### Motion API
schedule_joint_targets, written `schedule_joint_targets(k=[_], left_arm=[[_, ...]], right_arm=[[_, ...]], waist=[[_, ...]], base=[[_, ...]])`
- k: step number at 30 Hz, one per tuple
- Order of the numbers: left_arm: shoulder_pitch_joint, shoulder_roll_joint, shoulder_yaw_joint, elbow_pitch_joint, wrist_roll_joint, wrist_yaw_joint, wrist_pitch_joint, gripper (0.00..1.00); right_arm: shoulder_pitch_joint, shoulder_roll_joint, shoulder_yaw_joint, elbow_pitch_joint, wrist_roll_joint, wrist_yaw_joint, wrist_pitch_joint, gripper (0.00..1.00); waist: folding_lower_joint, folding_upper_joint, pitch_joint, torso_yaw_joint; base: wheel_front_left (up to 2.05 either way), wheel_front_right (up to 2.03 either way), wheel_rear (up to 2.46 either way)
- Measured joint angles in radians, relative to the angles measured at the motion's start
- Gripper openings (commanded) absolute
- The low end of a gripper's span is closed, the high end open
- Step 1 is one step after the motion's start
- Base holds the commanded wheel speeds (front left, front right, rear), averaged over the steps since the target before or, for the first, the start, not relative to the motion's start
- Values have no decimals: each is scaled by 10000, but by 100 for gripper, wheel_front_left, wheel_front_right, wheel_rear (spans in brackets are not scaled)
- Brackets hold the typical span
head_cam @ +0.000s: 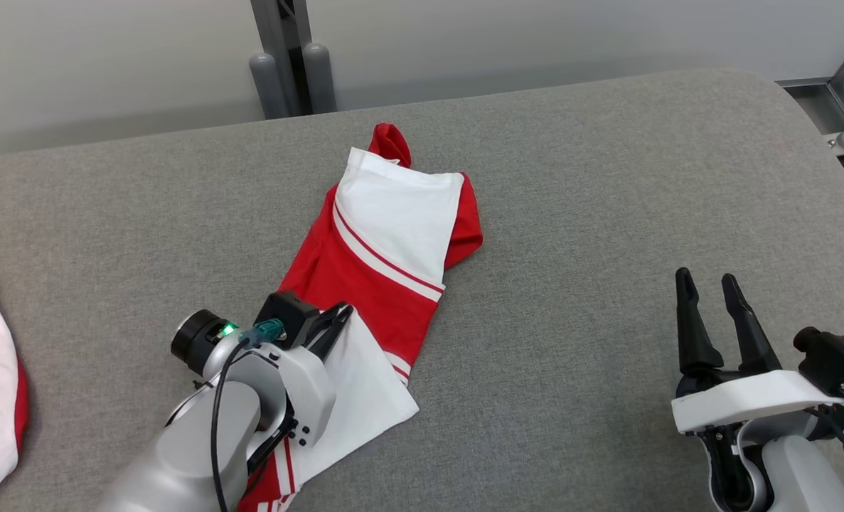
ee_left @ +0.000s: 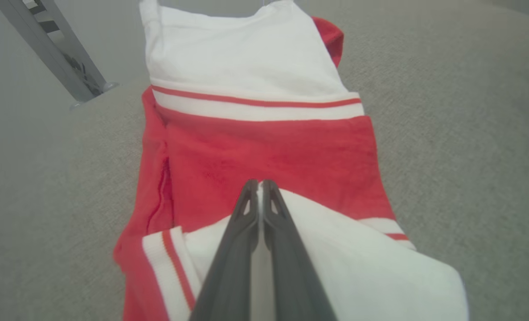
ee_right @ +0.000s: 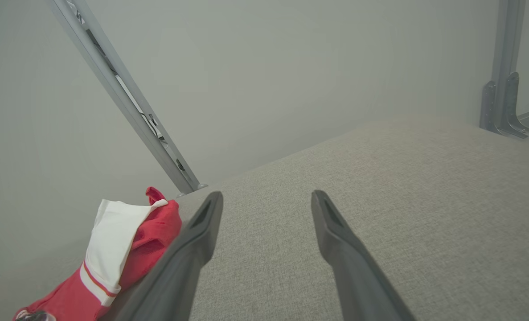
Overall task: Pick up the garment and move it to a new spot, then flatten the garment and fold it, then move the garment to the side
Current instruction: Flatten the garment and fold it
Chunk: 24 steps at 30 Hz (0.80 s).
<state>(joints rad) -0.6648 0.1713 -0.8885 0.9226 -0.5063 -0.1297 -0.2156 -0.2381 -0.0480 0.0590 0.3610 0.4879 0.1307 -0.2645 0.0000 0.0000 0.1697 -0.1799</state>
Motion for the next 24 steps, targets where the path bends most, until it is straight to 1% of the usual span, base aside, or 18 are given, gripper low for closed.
schedule_joint_targets(k=[4, 7, 9, 13, 14, 16, 20, 24], left_arm=[[-74, 92, 184, -65, -437, 0, -320, 0], [-187, 130, 976, -491, -780, 29, -422, 0], [-182, 194, 1879, -1427, -882, 178, -435, 0], [244, 259, 4192, -3444, -907, 376, -445, 0], [431, 221, 4821, -3866, -867, 376, -445, 0], [711, -46, 6029, -4608, -974, 334, -443, 0], [795, -476, 7785, -5802, -579, 188, -447, 0], [675, -679, 9110, -6654, 63, 102, -447, 0]], right_arm=[[-4, 2, -52, 96, -44, 0, 0, 100], [-4, 4, -96, 146, -61, 0, 0, 100], [-3, 2, -115, 165, -88, 0, 2, 100], [-3, 4, -69, 201, -107, 0, 0, 100], [-3, 4, -65, 213, -107, 0, 0, 100], [-4, 8, -50, 247, -105, 0, 2, 100], [2, 6, -58, 313, -46, 0, 0, 100], [10, 6, -2, 332, 27, 0, 0, 100]], waist=[[0, 0, -110, 95], [0, 0, -233, 169], [0, 0, -314, 224], [0, 0, -489, 271], [0, 0, -528, 270], [0, 0, -599, 260], [0, 0, -747, 231], [0, 0, -866, 149]], base=[[0, 0, 0], [0, 0, 0], [0, 0, 0], [0, 0, 0], [0, 0, 0], [0, 0, 0], [0, 0, 0], [0, 0, 0]])
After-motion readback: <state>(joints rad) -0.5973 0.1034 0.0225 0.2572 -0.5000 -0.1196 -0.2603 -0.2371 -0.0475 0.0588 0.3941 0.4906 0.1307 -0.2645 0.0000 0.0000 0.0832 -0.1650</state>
